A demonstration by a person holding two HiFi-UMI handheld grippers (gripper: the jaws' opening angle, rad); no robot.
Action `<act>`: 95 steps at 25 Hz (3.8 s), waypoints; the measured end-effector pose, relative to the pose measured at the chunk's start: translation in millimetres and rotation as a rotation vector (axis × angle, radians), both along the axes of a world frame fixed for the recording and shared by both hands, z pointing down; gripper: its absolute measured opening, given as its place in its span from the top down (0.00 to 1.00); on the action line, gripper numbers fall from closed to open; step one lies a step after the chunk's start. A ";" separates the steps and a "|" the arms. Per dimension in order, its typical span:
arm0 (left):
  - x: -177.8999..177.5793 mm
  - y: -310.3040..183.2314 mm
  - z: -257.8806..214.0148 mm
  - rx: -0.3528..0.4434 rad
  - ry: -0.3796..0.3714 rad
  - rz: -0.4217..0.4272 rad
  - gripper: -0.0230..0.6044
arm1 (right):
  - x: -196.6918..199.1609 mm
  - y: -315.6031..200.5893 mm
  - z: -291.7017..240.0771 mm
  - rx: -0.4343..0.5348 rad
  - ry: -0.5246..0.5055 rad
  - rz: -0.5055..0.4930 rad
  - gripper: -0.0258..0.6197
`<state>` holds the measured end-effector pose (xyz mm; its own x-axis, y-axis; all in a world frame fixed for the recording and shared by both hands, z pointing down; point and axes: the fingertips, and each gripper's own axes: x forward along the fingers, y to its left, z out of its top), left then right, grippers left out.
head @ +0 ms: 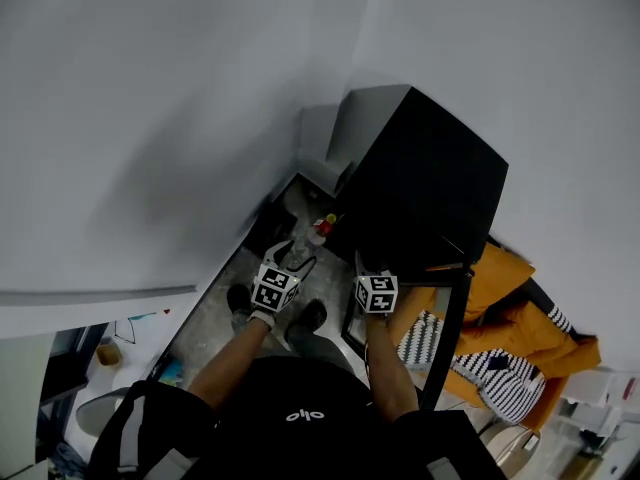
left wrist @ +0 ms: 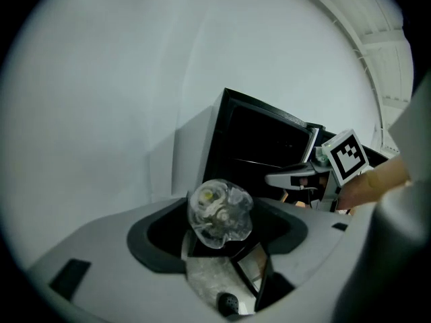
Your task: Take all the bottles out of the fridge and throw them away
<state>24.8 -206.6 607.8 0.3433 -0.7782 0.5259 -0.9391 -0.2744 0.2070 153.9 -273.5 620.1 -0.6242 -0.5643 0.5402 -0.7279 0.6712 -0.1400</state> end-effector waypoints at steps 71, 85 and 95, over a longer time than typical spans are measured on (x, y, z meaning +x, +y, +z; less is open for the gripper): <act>-212.3 -19.8 378.1 -0.257 0.059 -0.046 0.51 | -233.0 -8.5 309.3 -0.186 0.058 -0.112 0.95; -164.8 56.8 133.8 -0.045 0.273 0.331 0.95 | -209.3 93.4 121.5 -0.056 -0.021 0.075 0.95; -124.5 120.4 -21.8 0.045 0.228 0.381 0.96 | -113.4 188.5 -27.5 0.030 -0.074 0.260 0.95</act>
